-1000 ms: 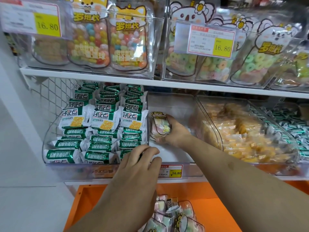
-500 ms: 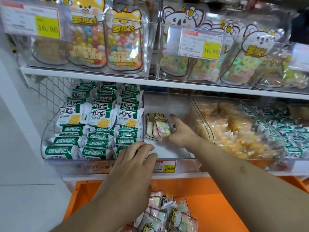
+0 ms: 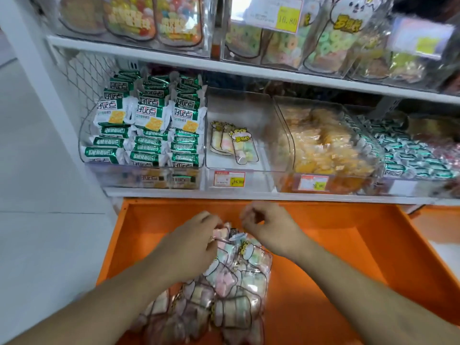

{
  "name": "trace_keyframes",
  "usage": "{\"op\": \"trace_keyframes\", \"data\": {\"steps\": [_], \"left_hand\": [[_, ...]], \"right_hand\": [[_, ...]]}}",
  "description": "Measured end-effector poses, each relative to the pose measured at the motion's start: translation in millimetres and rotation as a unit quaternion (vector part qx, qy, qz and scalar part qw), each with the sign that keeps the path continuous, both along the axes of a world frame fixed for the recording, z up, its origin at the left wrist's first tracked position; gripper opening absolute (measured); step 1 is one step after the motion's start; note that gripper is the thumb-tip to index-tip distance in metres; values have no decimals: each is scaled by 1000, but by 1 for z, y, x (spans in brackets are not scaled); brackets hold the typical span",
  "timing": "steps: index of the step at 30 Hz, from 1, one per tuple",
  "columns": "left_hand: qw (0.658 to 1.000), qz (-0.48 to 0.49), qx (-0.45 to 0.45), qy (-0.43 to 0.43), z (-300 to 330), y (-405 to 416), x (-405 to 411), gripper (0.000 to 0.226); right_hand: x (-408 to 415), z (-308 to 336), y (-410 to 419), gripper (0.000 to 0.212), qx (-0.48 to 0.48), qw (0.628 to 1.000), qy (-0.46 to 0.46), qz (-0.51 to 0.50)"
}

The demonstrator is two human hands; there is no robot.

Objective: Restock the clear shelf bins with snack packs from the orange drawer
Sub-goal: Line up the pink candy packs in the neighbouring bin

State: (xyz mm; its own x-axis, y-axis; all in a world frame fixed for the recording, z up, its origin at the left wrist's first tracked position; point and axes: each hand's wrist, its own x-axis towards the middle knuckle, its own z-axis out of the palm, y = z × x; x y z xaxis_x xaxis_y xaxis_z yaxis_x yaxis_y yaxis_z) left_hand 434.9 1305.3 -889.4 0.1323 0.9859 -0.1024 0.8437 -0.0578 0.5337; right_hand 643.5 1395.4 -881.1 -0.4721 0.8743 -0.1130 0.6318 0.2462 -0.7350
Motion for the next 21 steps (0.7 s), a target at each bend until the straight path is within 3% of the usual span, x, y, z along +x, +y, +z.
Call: {"op": "trace_keyframes", "data": {"steps": [5, 8, 14, 19, 21], "left_hand": [[993, 62, -91, -33, -70, -15, -4, 40], [988, 69, -137, -30, -110, -9, -3, 52], [971, 63, -228, -19, -178, 15, 0, 70], [965, 60, -253, -14, -217, 15, -1, 75], [973, 67, -221, -21, -224, 12, -1, 69]], "right_hand": [[16, -82, 8, 14, -99, 984, -143, -24], [13, -117, 28, 41, -123, 977, -163, -59], [-13, -196, 67, 53, -164, 961, -150, -166], [-32, -226, 80, 28, -139, 949, -184, -216], [-35, -228, 83, 27, -135, 943, -177, -247]]}}
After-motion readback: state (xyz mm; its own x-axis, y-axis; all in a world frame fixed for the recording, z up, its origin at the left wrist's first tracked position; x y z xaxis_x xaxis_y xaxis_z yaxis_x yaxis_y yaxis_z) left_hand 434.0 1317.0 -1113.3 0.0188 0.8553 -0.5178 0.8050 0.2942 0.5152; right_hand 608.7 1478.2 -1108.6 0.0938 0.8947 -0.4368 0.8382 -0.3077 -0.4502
